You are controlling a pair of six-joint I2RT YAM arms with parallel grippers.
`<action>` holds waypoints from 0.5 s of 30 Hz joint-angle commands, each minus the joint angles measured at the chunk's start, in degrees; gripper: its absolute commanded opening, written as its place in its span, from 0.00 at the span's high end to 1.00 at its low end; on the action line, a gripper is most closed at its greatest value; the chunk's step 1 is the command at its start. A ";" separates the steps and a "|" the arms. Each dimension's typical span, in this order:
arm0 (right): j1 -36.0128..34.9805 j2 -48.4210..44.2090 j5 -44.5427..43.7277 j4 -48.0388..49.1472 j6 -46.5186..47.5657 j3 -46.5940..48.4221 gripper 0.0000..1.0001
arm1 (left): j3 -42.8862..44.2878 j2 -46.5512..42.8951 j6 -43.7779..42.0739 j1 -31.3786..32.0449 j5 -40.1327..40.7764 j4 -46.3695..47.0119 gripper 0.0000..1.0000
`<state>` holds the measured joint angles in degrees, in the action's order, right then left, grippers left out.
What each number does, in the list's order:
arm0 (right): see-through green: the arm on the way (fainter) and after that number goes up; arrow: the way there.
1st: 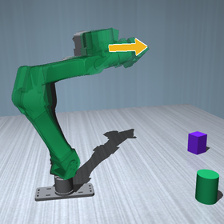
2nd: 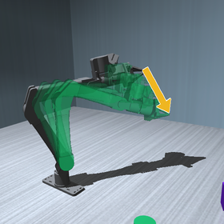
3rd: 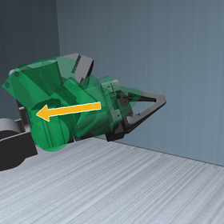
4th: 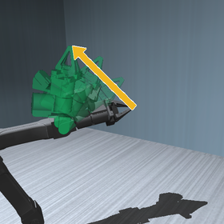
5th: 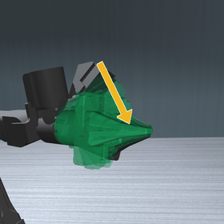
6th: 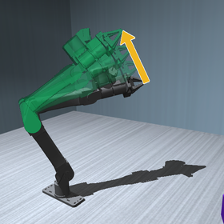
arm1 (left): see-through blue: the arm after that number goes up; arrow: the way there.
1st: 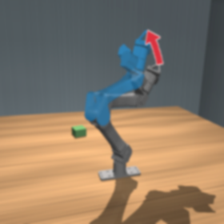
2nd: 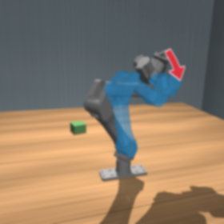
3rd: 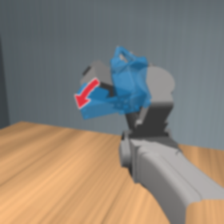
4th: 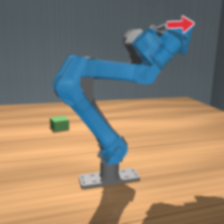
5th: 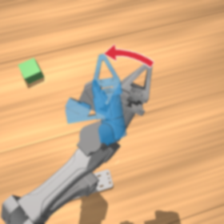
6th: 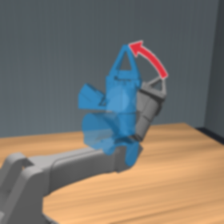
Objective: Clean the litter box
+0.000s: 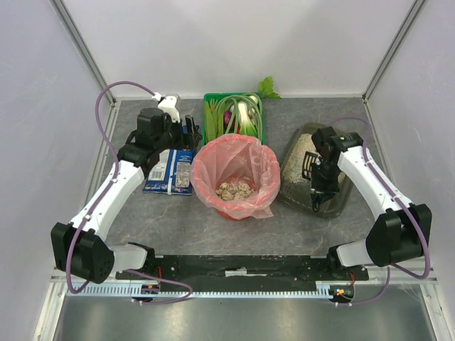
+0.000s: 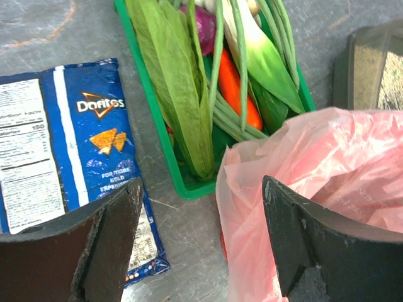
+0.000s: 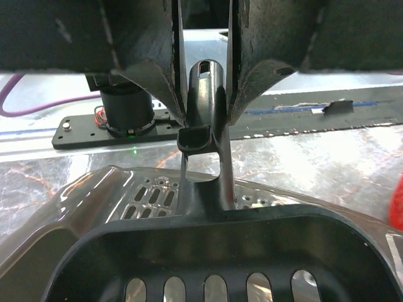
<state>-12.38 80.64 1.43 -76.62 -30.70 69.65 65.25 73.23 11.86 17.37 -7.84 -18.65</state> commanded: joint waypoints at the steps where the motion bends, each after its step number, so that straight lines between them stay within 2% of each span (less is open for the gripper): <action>1: 0.78 0.56 0.33 -7.14 2.04 -4.34 1.00 | -1.62 -1.25 -6.48 0.13 -5.61 0.64 0.18; 5: 0.78 1.89 -1.08 -6.97 4.94 -1.01 1.00 | -1.71 -0.90 -8.34 0.12 -4.47 0.72 0.17; 7: 0.87 2.59 -5.99 -6.53 7.22 0.84 1.00 | -1.80 -0.11 -8.34 0.13 -4.73 1.16 0.16; 15: 0.87 -2.23 -9.60 0.49 8.20 -2.93 1.00 | -2.50 0.86 -7.38 0.12 -4.65 2.04 0.16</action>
<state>-11.77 82.83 -5.21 -77.12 -23.88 67.55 63.42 74.15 6.39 17.39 -11.73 -19.14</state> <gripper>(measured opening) 0.322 0.834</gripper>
